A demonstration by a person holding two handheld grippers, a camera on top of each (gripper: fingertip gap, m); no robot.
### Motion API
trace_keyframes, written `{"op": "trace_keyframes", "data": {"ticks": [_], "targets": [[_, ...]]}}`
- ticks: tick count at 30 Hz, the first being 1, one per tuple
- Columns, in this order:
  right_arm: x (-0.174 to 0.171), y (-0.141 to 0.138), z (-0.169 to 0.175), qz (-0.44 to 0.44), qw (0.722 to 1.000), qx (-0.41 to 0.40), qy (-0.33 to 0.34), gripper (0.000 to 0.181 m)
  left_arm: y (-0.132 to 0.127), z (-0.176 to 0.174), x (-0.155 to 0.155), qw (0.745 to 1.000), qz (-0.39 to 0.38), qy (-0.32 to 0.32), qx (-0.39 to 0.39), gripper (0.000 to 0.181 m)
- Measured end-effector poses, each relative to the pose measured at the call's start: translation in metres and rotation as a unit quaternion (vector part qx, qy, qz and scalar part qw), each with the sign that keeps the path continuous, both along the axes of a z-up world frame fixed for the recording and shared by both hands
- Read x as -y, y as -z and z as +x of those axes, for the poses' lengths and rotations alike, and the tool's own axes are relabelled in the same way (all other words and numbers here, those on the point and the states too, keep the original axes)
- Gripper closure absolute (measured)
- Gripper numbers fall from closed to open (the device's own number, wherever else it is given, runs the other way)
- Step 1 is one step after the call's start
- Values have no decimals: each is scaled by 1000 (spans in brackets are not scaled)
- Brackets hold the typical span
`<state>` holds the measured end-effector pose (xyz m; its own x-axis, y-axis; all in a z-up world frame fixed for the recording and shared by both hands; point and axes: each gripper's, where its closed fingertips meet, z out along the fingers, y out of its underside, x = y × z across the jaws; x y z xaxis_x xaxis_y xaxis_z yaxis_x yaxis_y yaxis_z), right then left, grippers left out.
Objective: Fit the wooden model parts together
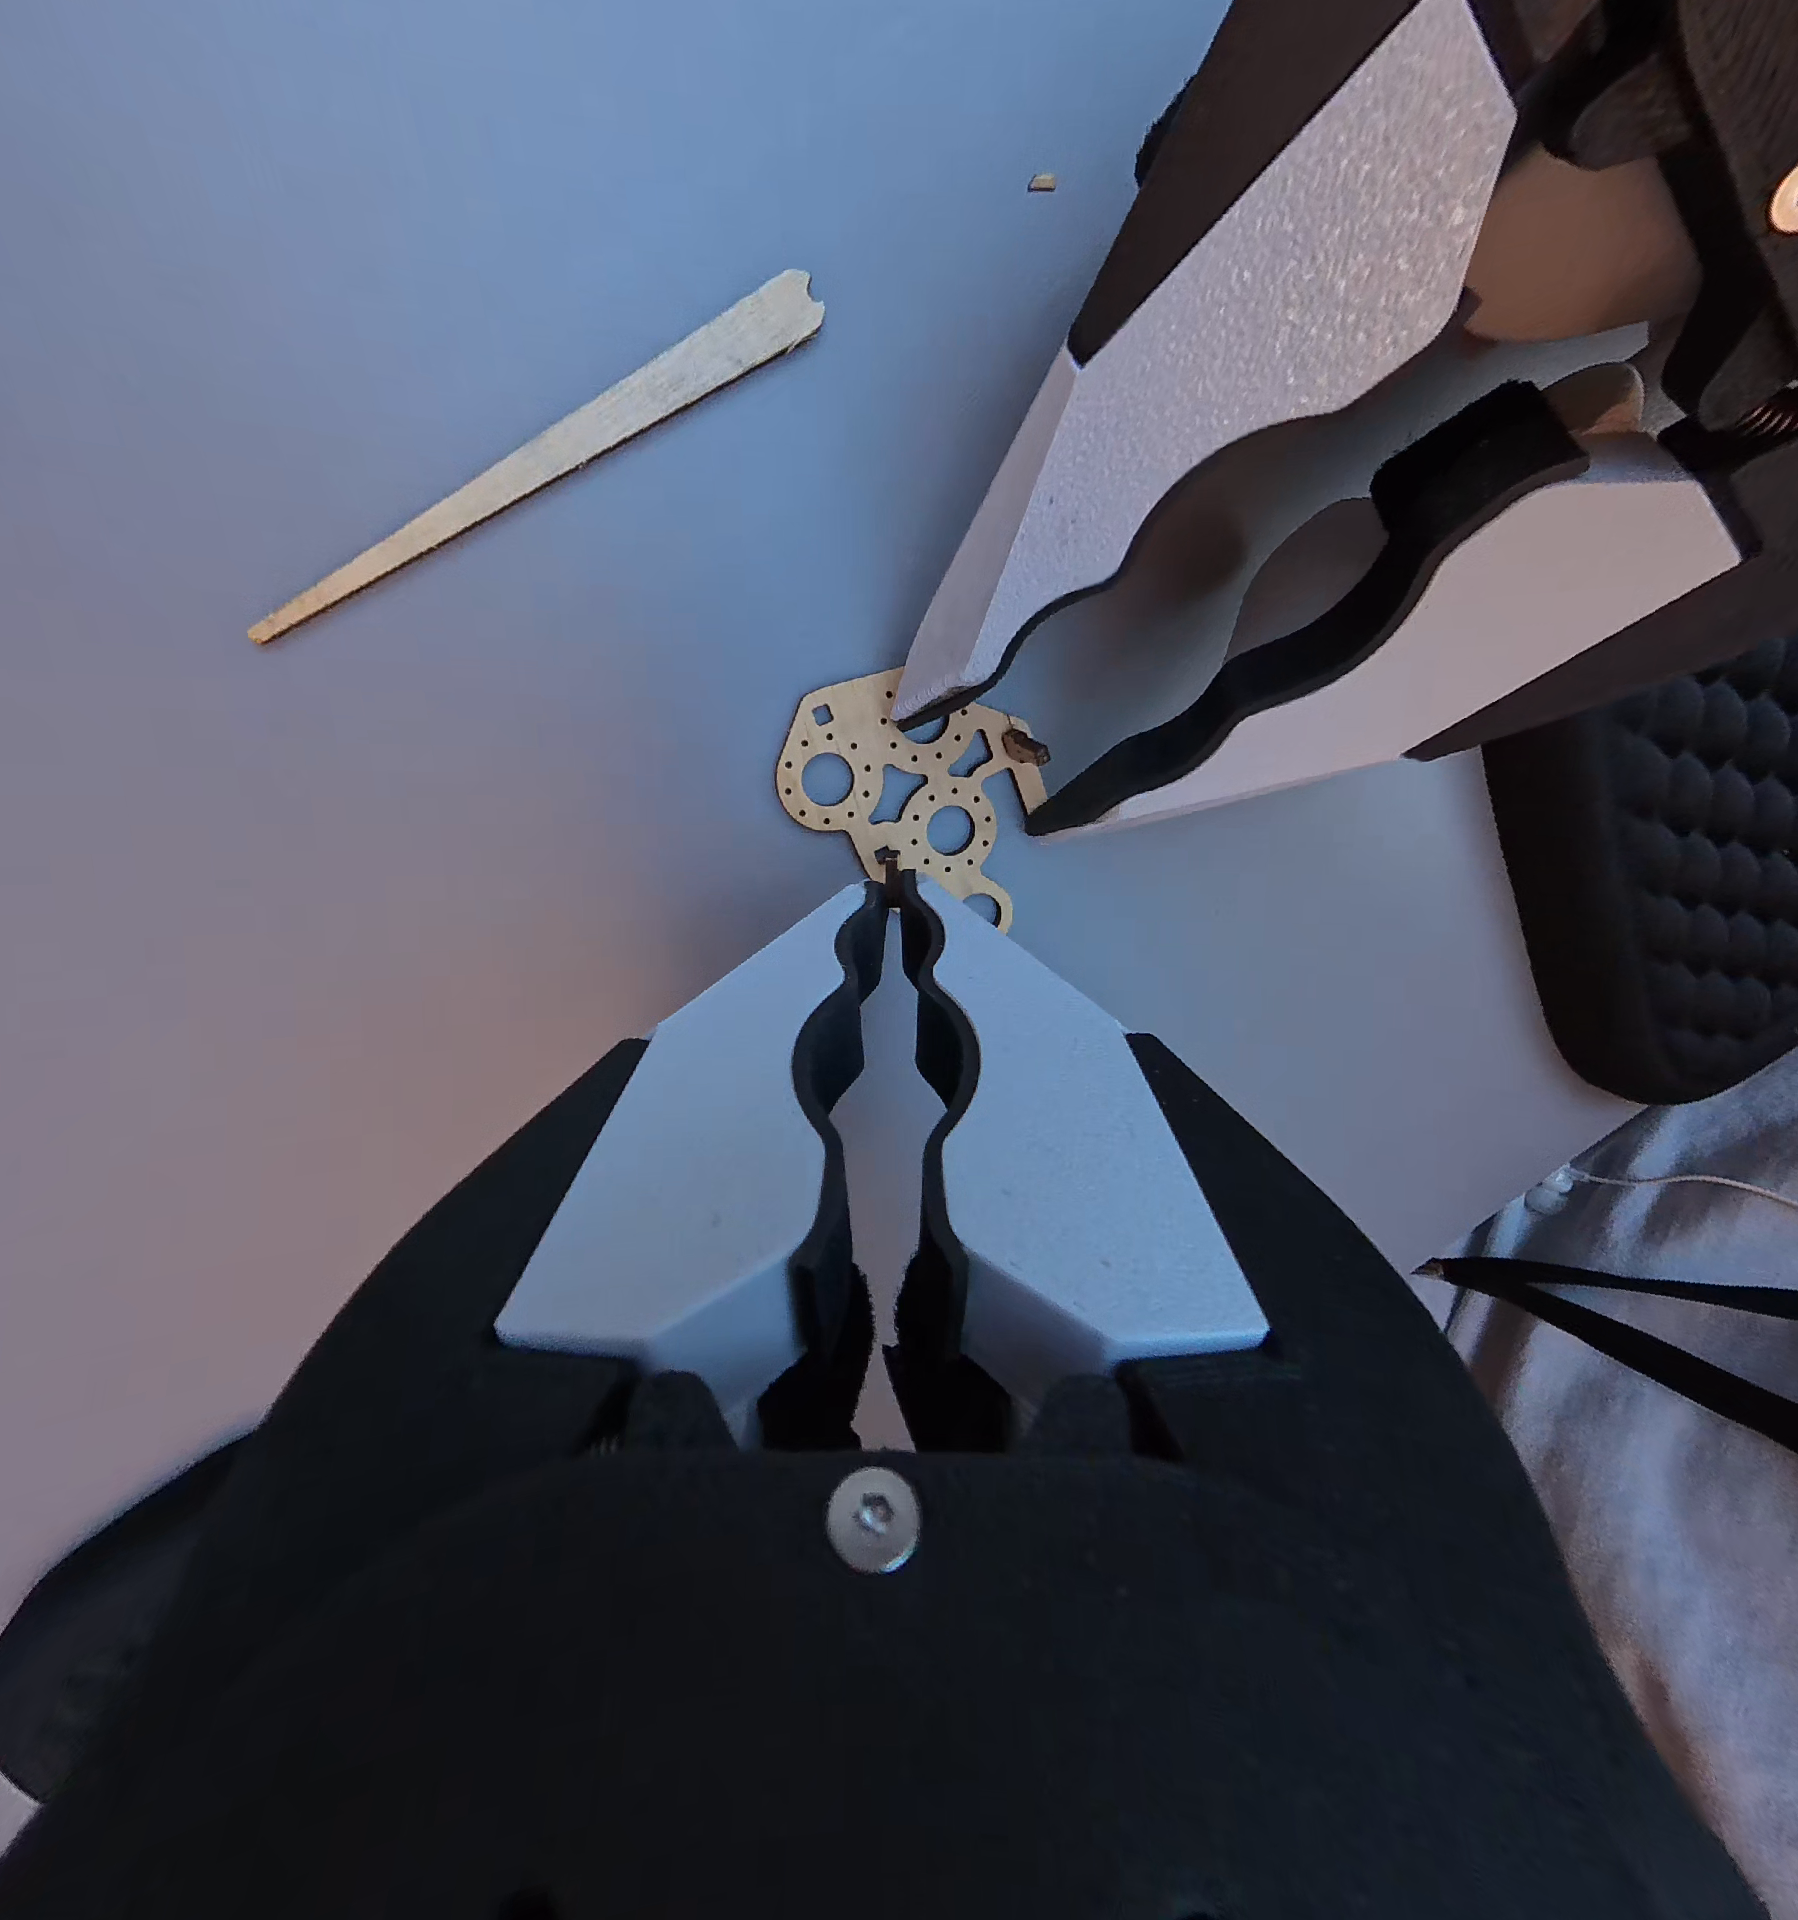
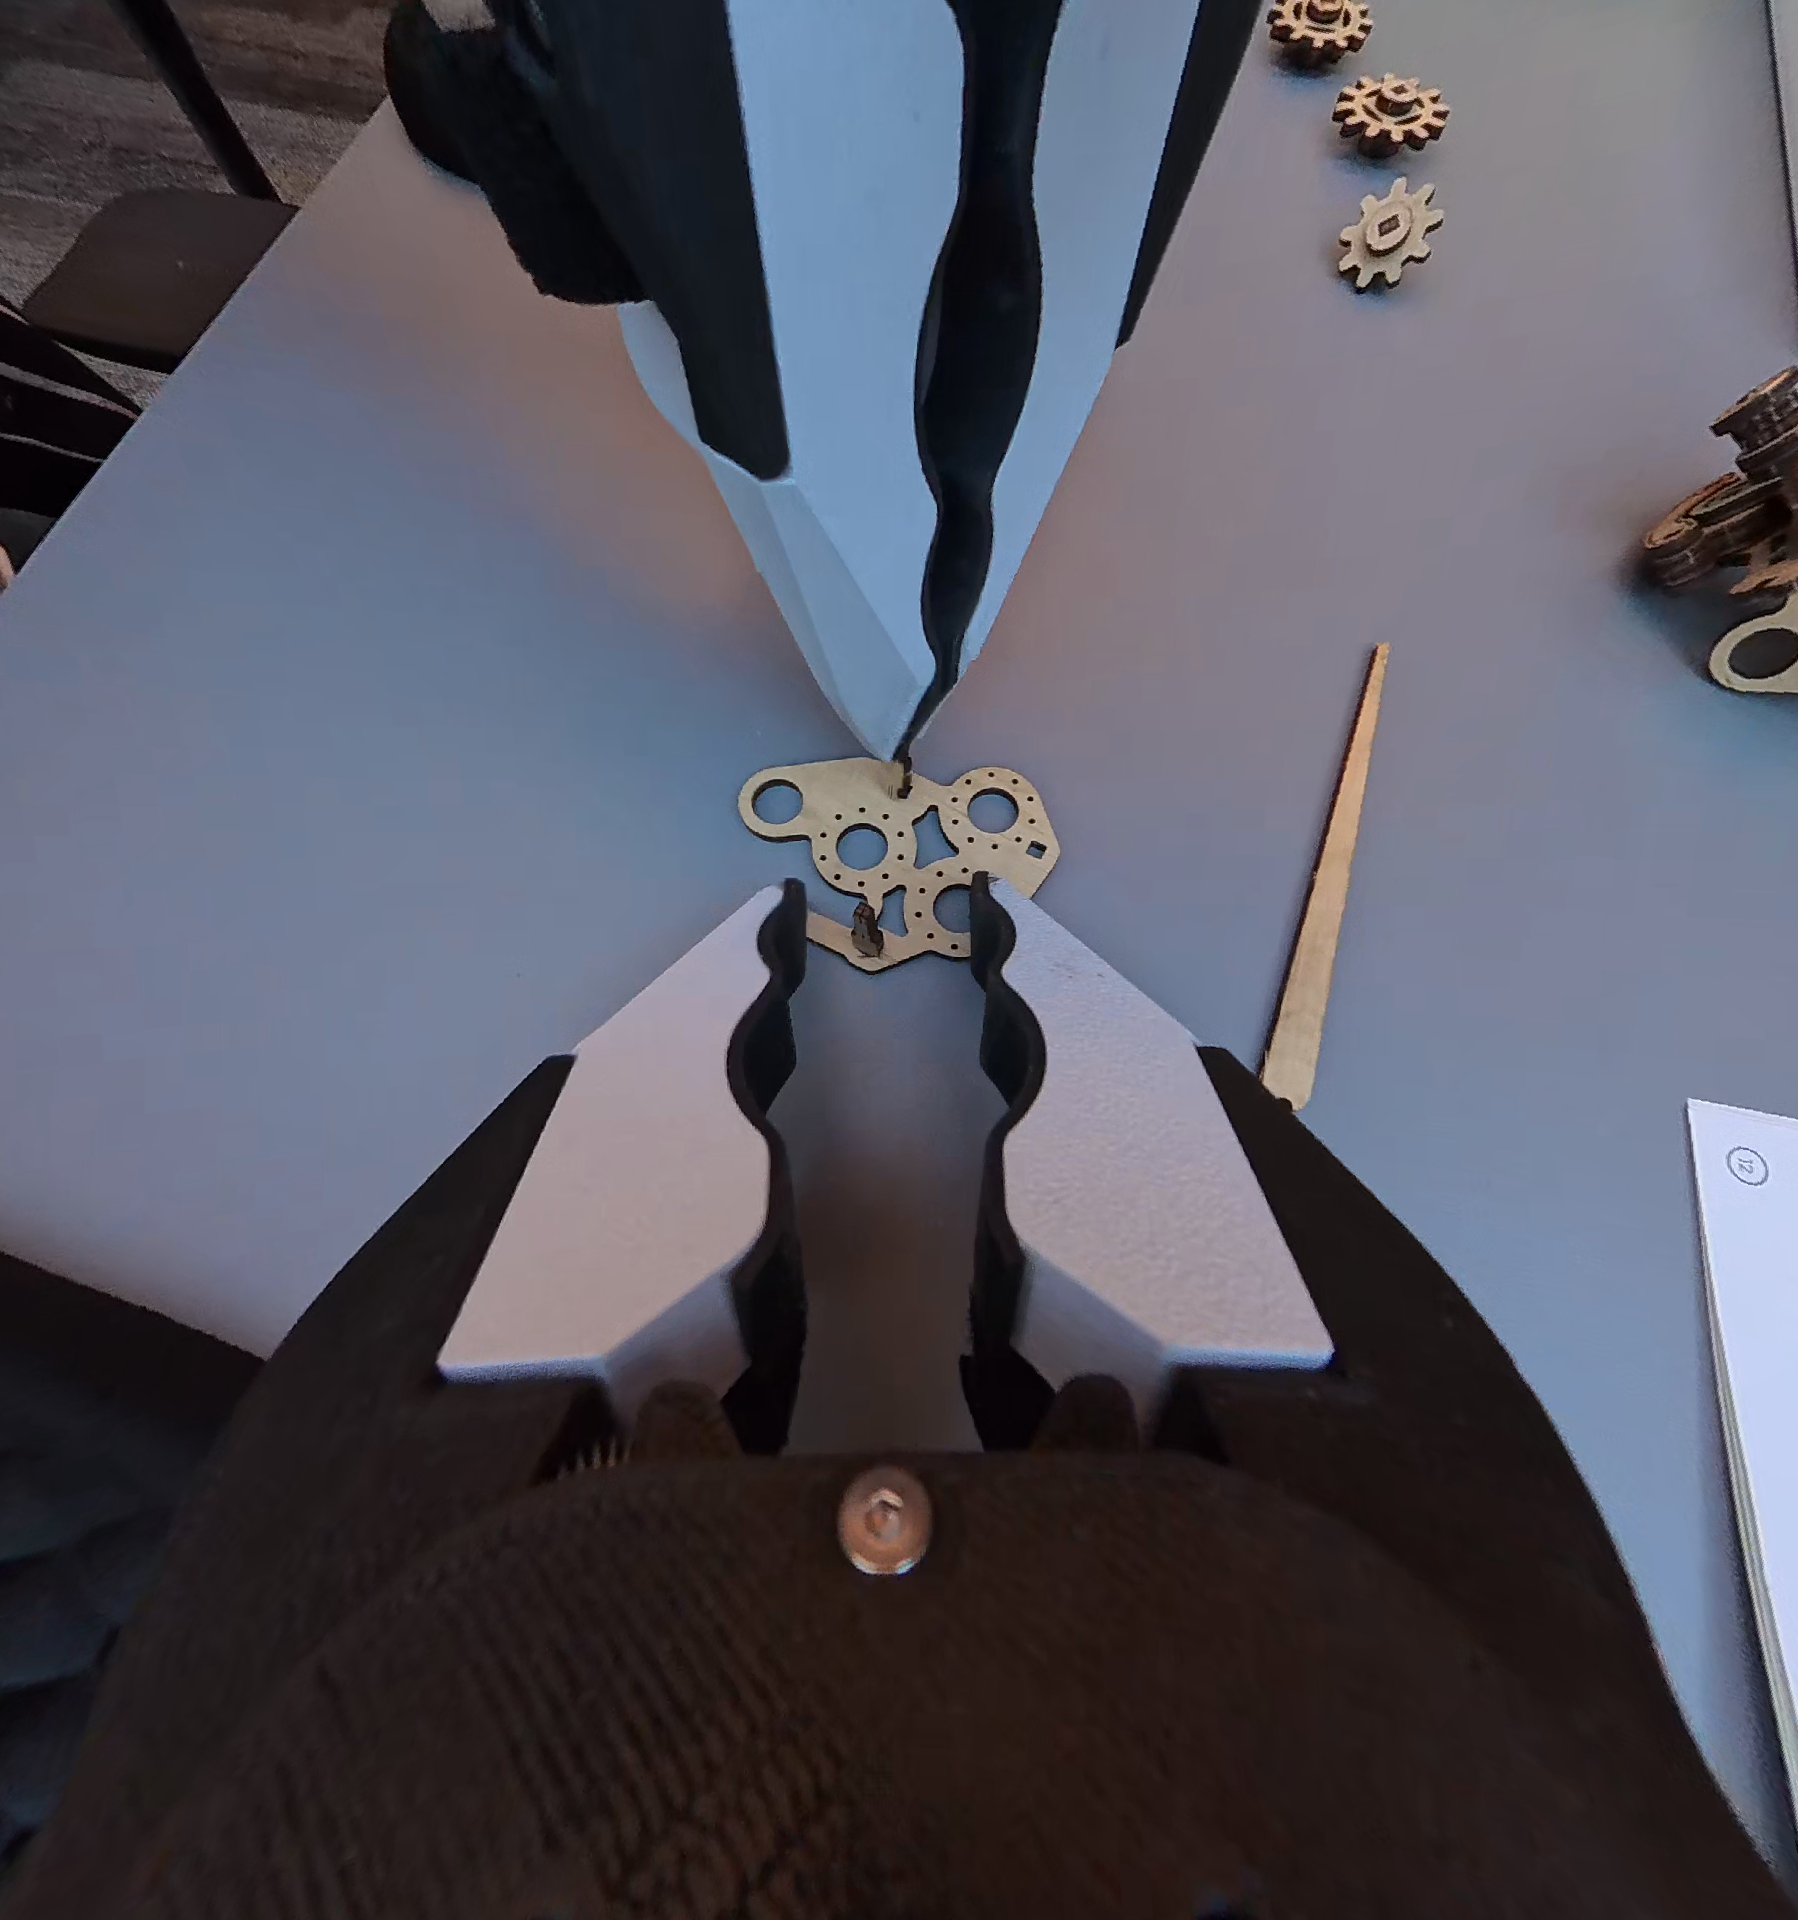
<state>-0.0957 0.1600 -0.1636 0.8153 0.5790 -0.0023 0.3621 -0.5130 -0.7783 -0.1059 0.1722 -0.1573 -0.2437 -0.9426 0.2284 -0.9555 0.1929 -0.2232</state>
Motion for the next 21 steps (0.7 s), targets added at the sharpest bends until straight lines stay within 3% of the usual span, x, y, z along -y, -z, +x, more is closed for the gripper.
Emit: {"op": "trace_keyframes", "data": {"ticks": [9, 21], "targets": [[-2, 2, -3, -12, 999, -5, 36, 156, 1, 1, -3, 1000, 5, -12, -11, 180], [-6, 2, -6, -13, 994, -14, 111, 152, 1, 2, -7, 995, 91, 23, -23, 180]]}}
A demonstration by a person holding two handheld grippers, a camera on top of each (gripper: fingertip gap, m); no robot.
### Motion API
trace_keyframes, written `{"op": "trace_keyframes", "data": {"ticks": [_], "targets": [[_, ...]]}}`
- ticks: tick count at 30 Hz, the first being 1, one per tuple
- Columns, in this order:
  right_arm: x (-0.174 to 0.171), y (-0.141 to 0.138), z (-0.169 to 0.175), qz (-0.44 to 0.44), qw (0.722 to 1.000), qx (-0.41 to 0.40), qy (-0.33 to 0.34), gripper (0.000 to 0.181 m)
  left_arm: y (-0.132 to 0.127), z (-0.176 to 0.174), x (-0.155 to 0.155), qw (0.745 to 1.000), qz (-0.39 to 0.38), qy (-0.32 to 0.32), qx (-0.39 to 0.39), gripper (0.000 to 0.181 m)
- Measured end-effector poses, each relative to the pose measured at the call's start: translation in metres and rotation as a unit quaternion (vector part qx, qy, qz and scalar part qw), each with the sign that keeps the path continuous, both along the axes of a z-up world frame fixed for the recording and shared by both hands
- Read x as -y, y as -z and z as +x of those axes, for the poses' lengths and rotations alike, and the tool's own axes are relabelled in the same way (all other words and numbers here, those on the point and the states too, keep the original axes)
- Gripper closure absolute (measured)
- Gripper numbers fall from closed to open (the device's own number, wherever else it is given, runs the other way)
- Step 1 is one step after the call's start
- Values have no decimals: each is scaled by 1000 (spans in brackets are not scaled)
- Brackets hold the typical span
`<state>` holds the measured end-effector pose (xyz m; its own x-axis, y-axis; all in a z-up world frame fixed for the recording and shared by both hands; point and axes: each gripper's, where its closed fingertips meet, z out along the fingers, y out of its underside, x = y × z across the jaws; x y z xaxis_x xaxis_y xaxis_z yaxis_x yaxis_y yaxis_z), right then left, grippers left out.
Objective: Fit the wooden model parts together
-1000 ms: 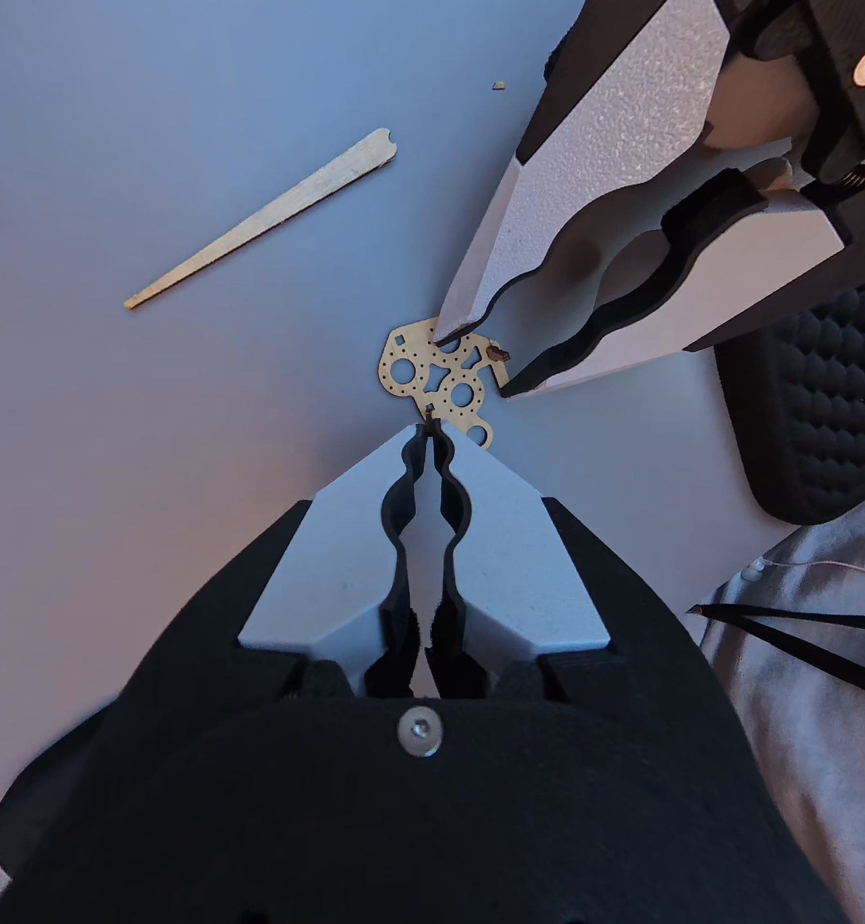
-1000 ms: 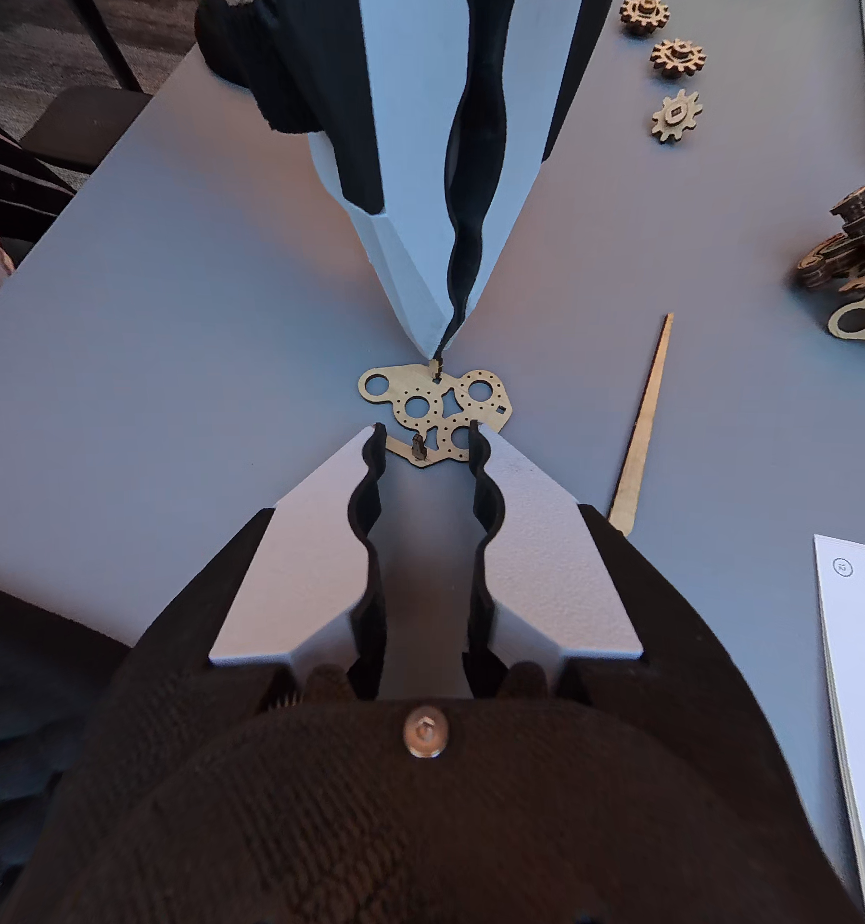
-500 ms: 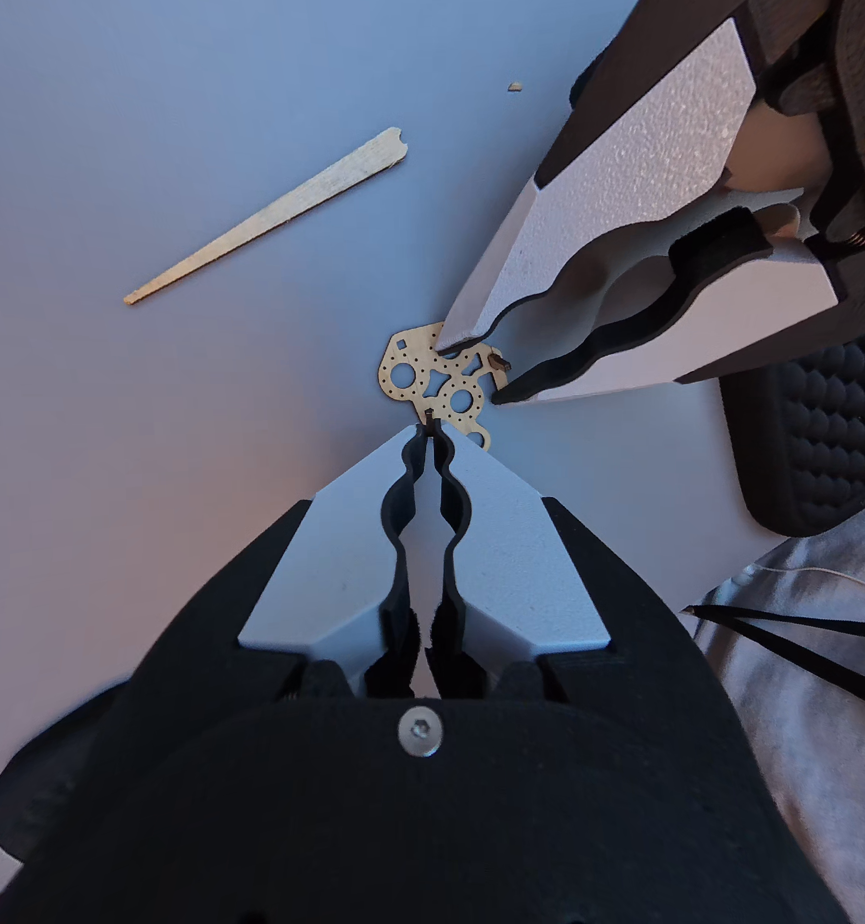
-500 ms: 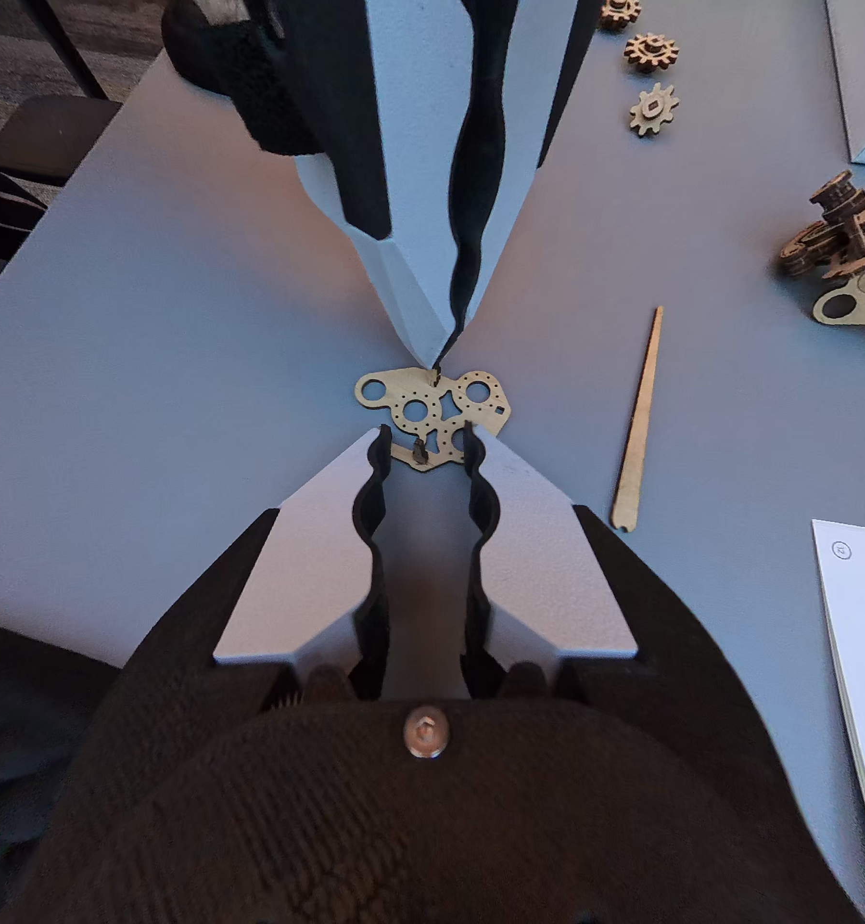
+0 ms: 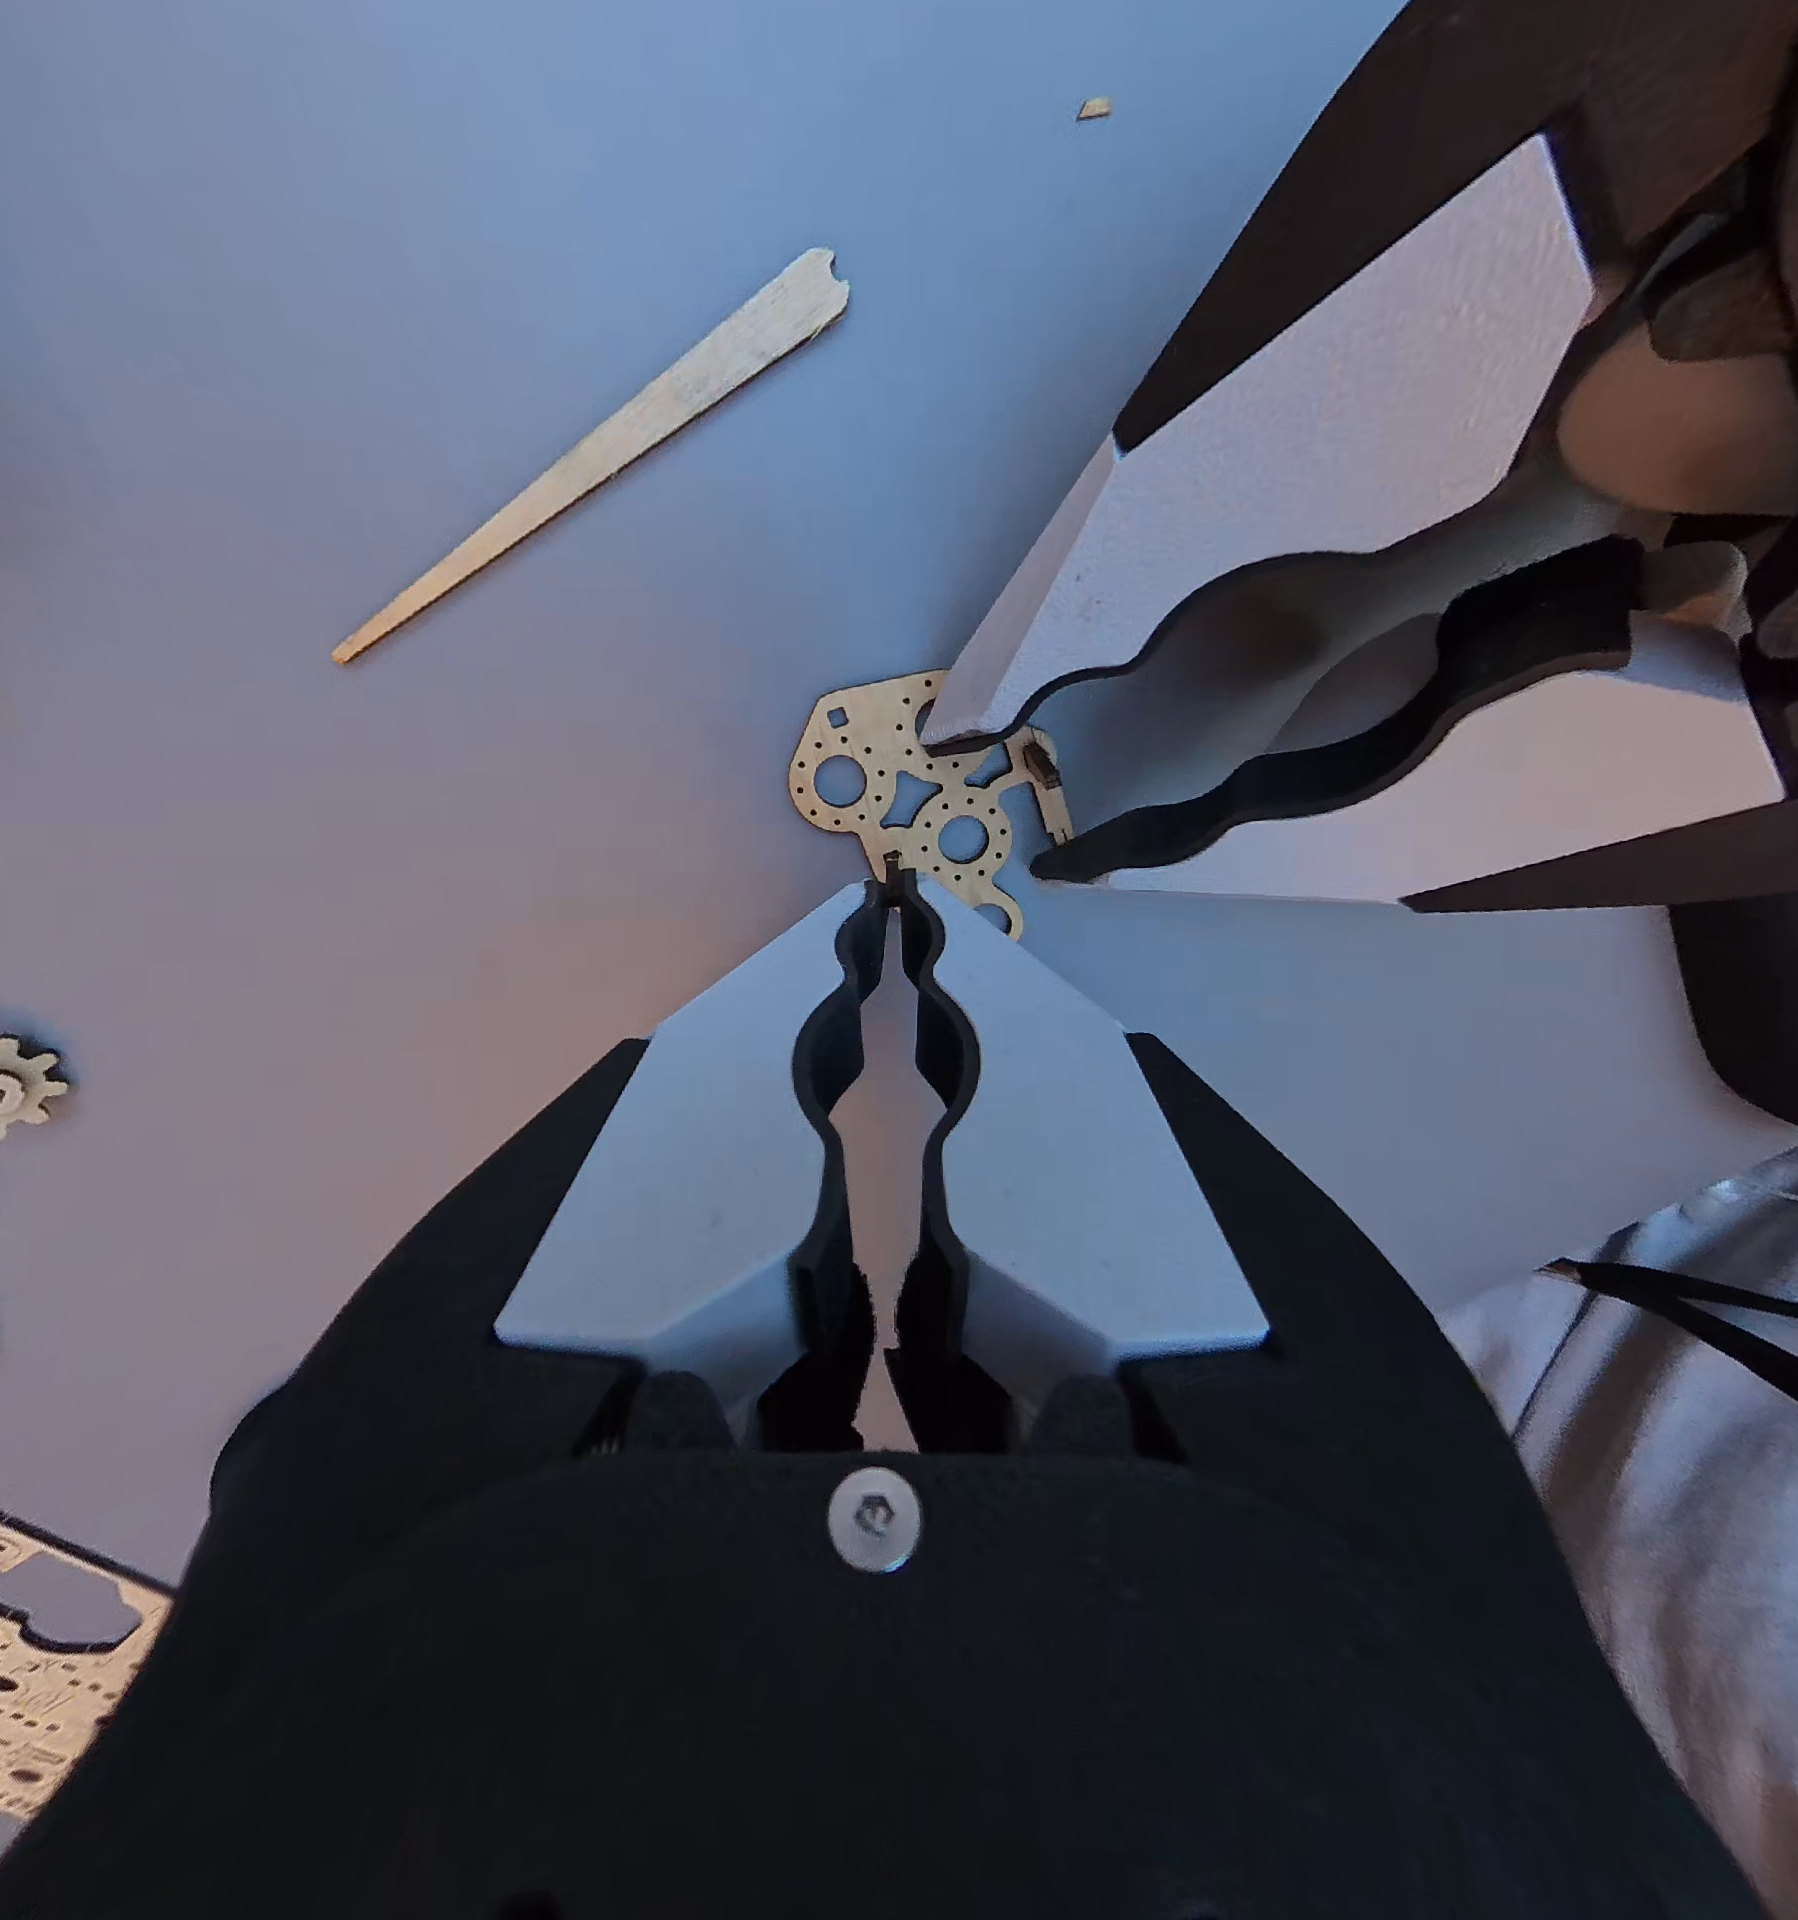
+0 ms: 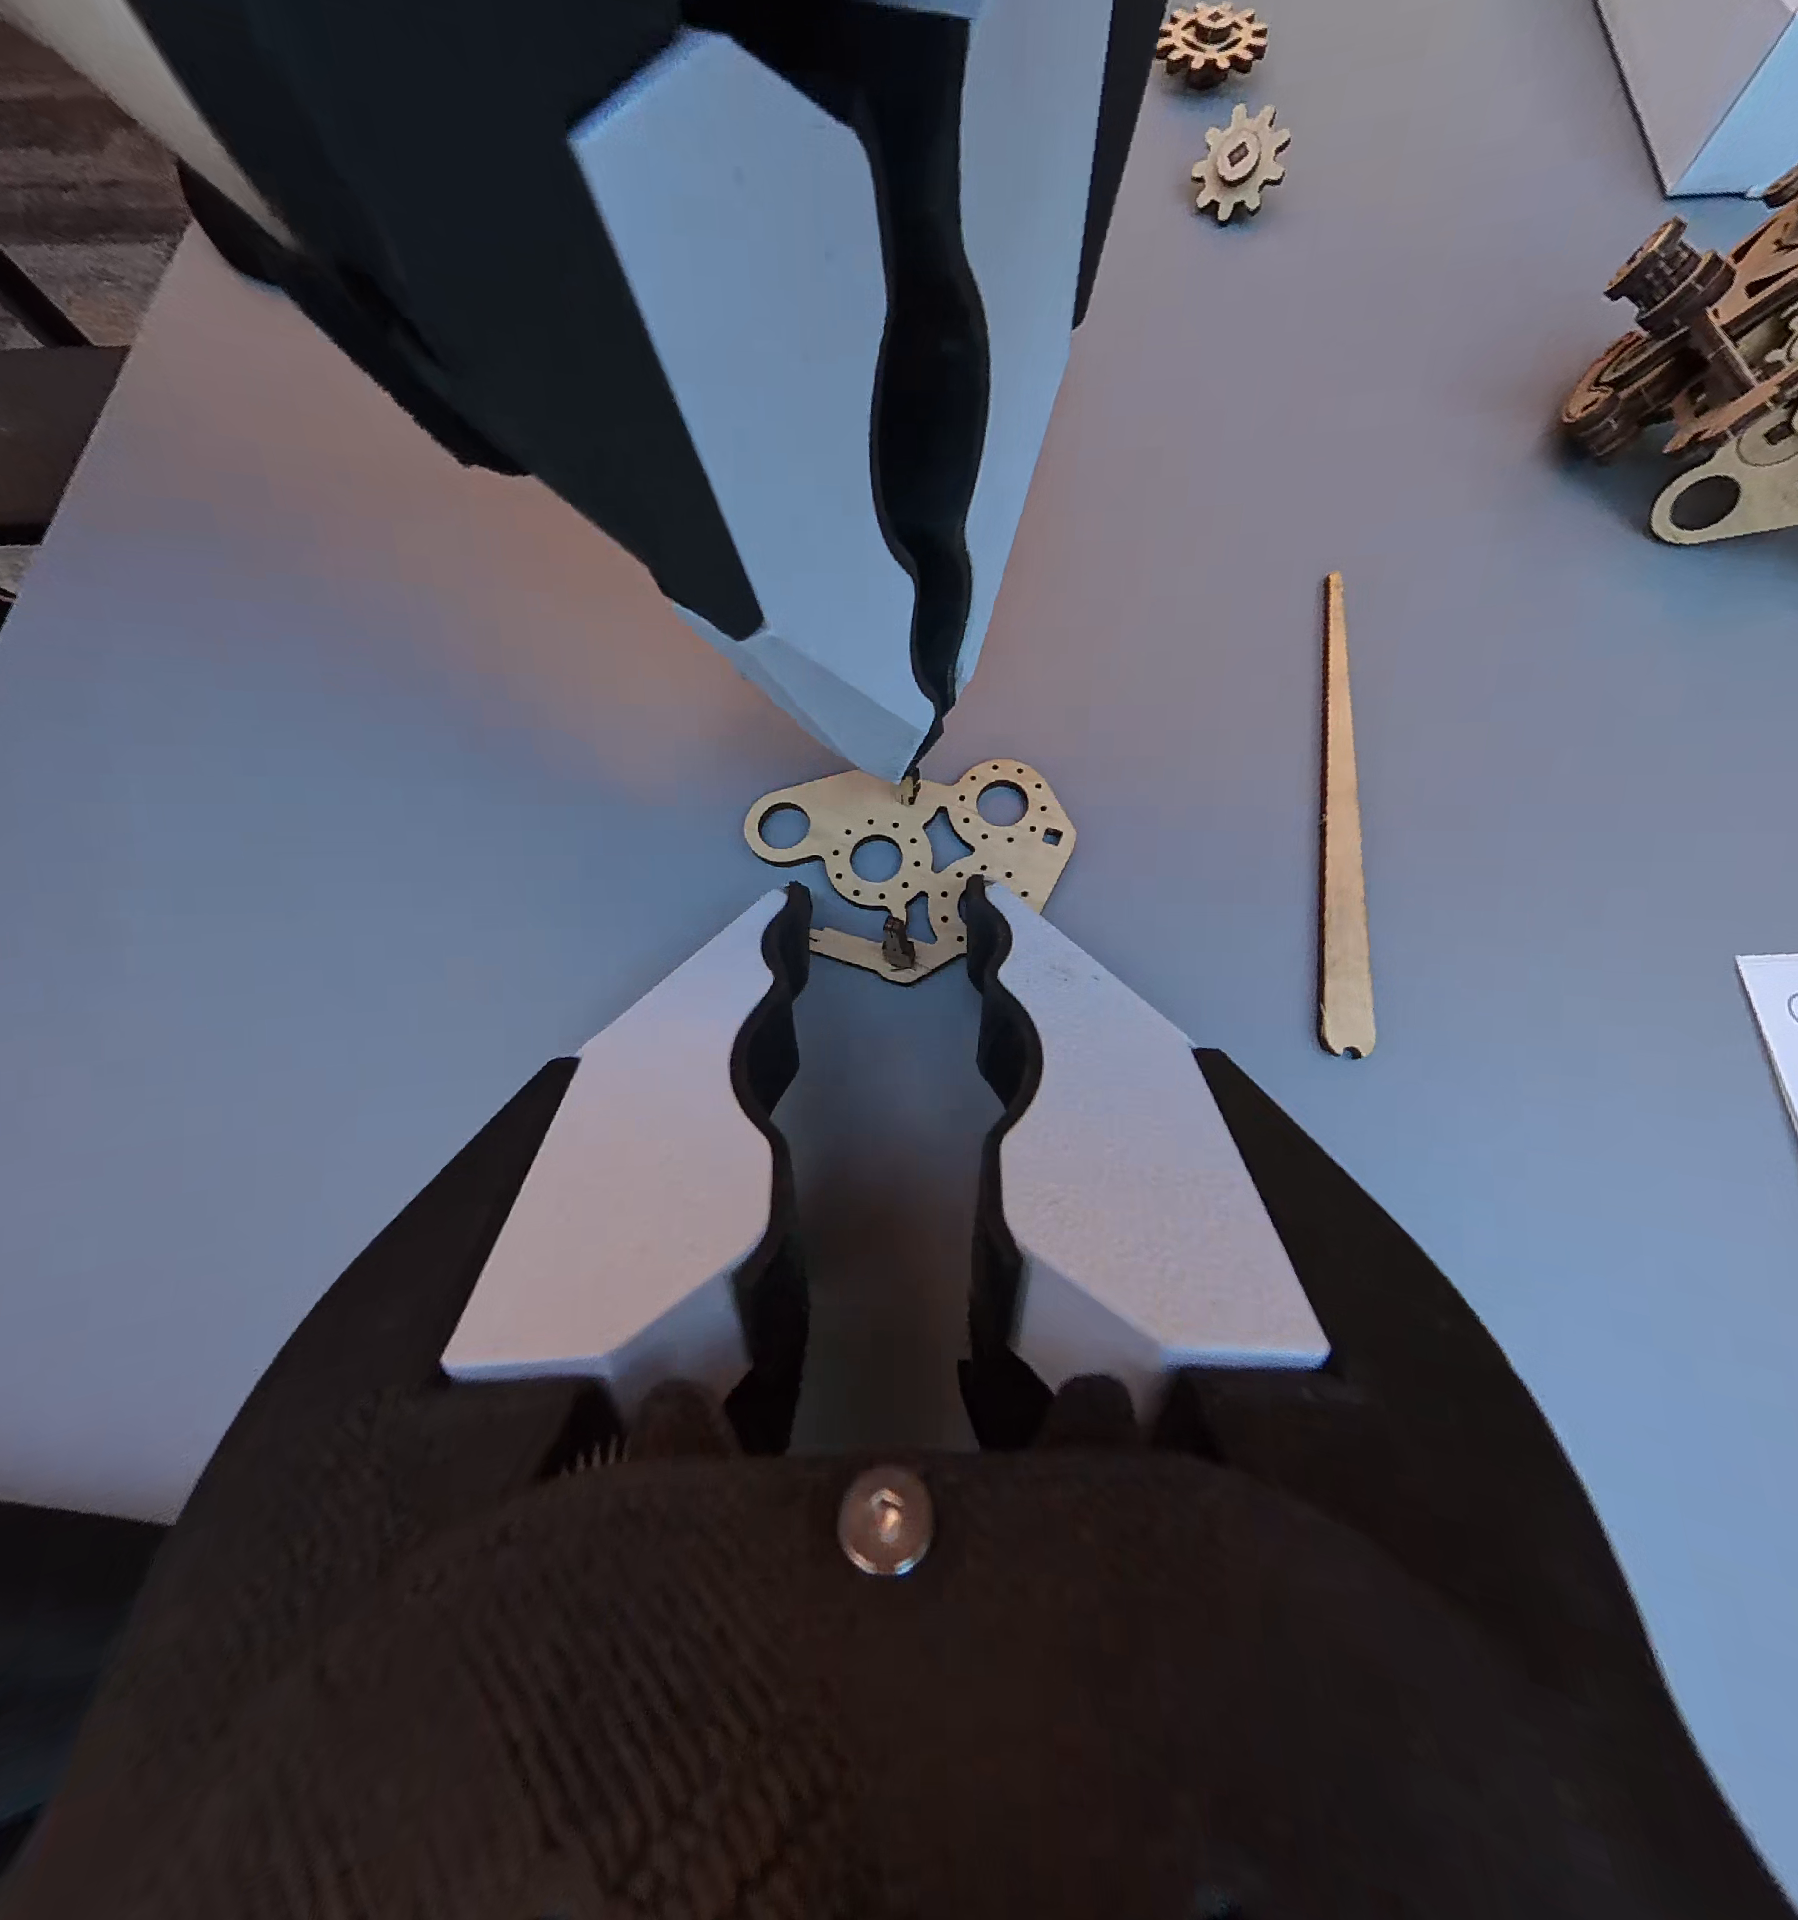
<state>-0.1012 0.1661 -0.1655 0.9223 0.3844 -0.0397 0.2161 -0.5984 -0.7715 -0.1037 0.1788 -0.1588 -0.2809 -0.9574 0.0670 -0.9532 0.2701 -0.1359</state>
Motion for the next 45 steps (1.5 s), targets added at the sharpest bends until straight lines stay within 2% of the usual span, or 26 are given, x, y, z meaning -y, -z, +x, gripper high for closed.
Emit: {"op": "trace_keyframes", "data": {"ticks": [6, 10, 12, 18, 23, 28, 33, 34, 41, 45], "targets": [[0, -1, 1, 5, 1000, 2, 13, 155, 0, 0, 1, 999, 35, 5, 14, 180], [1, -13, 2, 29, 999, -42, 13, 150, 0, -1, 0, 999, 31, -1, 18, 180], [3, -23, -3, 53, 996, -65, -32, 149, 0, -1, 0, 1000, 24, -4, 18, 180], [9, -32, 14, 148, 977, 52, -142, 153, 0, -1, 0, 1000, 17, -1, 17, 180], [2, -47, 28, 222, 958, 74, -164, 160, 0, -1, 0, 998, 31, 49, 11, 180], [2, -32, 23, 179, 954, 82, -226, 166, 0, -1, 0, 995, 25, 96, -2, 181], [-2, -5, 21, 104, 951, 125, -261, 167, 0, -3, -1, 996, 10, 90, -3, 180], [2, -4, 17, 98, 950, 119, -270, 178, 0, -4, -2, 996, 10, 91, -3, 180], [9, -1, -12, 66, 955, 91, -275, 175, 1, -12, -10, 993, 13, 118, -13, 180], [4, -2, -28, 90, 953, 124, -261, 176, 2, -14, -15, 989, 8, 146, -16, 180]]}}
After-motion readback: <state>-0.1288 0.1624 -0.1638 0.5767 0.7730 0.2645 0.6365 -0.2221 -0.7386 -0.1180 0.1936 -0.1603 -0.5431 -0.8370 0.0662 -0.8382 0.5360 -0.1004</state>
